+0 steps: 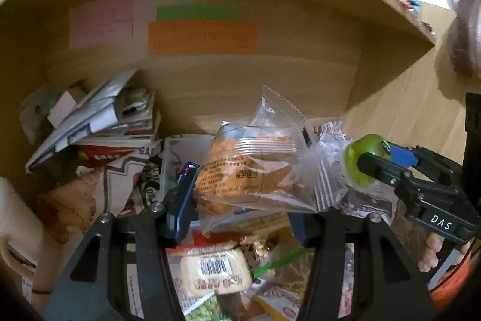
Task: Organize snacks
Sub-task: 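Carry the jelly cup and pastry bag into the clear box and release both, then grasp the green pea snack bag with the left gripper while the right gripper grasps the purple coconut roll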
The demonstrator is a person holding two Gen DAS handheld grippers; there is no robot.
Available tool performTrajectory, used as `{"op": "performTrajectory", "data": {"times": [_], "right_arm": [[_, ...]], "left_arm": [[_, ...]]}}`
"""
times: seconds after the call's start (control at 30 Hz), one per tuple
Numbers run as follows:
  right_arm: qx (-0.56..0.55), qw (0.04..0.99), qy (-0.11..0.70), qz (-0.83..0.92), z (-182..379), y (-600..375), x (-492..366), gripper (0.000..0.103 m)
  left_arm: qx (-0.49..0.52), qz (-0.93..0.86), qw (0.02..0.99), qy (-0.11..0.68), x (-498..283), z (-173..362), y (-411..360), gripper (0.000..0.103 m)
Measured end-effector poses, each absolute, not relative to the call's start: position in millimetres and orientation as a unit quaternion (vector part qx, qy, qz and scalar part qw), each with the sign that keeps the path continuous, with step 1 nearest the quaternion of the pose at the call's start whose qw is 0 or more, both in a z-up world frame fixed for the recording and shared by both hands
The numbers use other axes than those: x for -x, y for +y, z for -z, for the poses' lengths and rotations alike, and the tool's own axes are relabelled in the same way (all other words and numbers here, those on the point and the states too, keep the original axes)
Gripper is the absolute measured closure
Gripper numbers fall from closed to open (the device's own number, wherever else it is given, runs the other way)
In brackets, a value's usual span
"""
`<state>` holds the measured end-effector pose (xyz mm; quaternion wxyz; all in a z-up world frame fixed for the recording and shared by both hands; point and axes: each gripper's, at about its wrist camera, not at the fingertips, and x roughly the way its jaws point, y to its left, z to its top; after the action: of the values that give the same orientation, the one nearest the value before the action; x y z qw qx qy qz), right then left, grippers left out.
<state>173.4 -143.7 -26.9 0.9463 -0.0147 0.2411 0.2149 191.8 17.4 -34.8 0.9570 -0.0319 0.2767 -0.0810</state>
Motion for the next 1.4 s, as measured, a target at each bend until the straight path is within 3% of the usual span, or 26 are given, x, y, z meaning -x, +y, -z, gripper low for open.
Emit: {"op": "performTrajectory", "data": {"times": [0.7, 1.03, 1.23, 1.4], "right_arm": [[0.042, 0.914, 0.352, -0.196, 70, -141, -252, 0.059], [0.059, 0.910, 0.364, -0.191, 77, -136, -253, 0.059], [0.056, 0.920, 0.335, -0.195, 67, -140, -246, 0.046], [0.051, 0.927, 0.314, -0.198, 54, -151, -228, 0.045]], "left_arm": [[0.032, 0.083, 0.916, 0.392, -271, 79, 0, 0.049], [0.021, 0.082, 0.918, 0.388, -278, 79, -10, 0.047], [0.032, 0.080, 0.927, 0.366, -261, 65, -3, 0.036], [0.016, 0.070, 0.943, 0.324, -229, 44, 3, 0.027]]}}
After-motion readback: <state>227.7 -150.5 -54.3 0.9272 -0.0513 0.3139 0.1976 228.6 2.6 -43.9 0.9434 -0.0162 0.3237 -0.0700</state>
